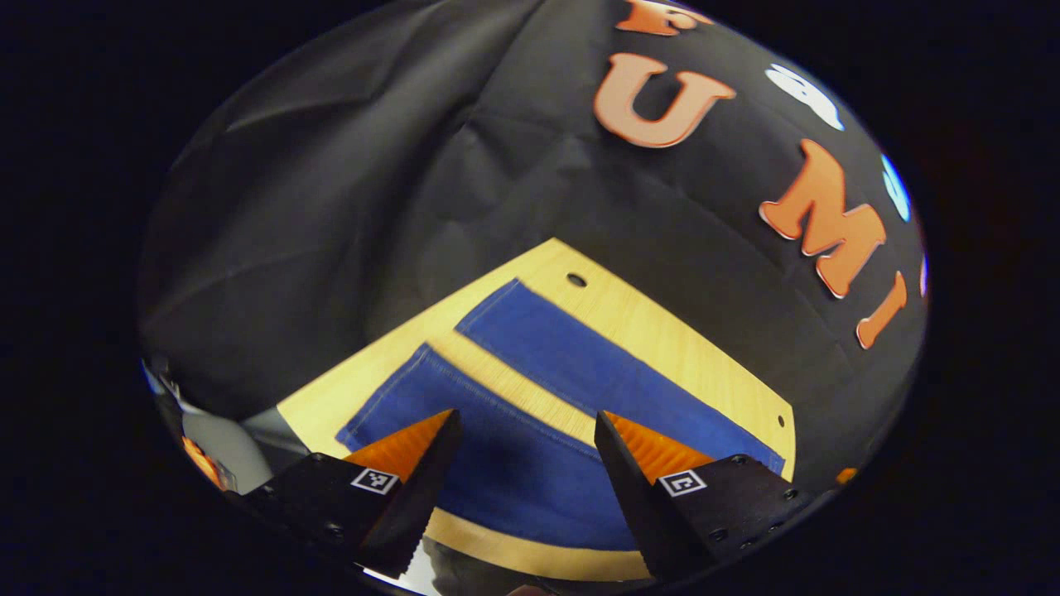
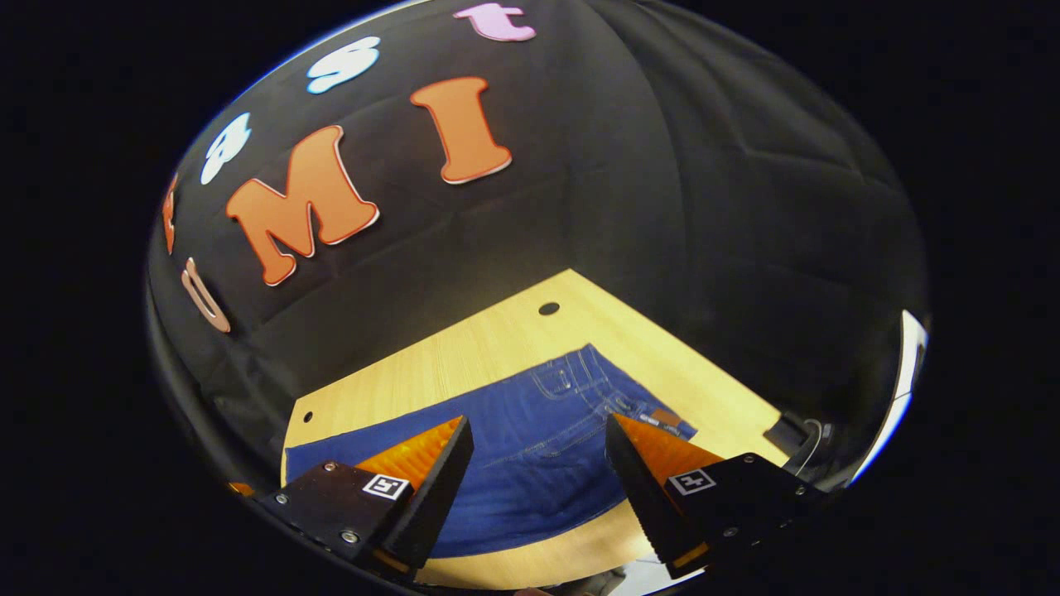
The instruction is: Grasp the waist and the cuffs of the jeans and fold them to make the two legs overlap; first hold the waist and fold one-third of the jeans toward the cuffs, then hold the cuffs and fold the remaining one-third in the same direction to finish folding.
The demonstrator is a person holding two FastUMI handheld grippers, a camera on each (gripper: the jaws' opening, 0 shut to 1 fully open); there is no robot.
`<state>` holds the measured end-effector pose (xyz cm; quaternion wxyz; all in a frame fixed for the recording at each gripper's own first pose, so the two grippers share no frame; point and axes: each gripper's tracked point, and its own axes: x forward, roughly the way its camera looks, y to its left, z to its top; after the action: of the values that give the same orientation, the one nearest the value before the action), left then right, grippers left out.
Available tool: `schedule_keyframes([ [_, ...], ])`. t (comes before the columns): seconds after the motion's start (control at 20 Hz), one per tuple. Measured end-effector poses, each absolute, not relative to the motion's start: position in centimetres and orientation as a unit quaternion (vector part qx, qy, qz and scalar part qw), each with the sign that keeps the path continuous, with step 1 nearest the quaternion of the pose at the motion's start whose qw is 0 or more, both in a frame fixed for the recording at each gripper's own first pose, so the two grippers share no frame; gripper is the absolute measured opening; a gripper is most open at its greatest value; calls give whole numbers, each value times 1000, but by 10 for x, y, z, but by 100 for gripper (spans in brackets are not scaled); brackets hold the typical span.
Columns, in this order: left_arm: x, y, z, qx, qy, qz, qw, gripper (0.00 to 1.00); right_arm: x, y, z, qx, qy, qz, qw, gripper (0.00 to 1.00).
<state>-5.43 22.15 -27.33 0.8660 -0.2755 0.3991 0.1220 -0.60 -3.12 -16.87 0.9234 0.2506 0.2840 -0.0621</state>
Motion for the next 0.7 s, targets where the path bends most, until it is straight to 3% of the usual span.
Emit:
schedule_keyframes([
  [0.4,-102,264,-361,-446,466,192,740,98,-19,-12,-227,313,375,-59,871,98],
  [0.7,-121,294,-396,-479,477,213,705,98,-21,14,-249,354,410,-61,838,98],
])
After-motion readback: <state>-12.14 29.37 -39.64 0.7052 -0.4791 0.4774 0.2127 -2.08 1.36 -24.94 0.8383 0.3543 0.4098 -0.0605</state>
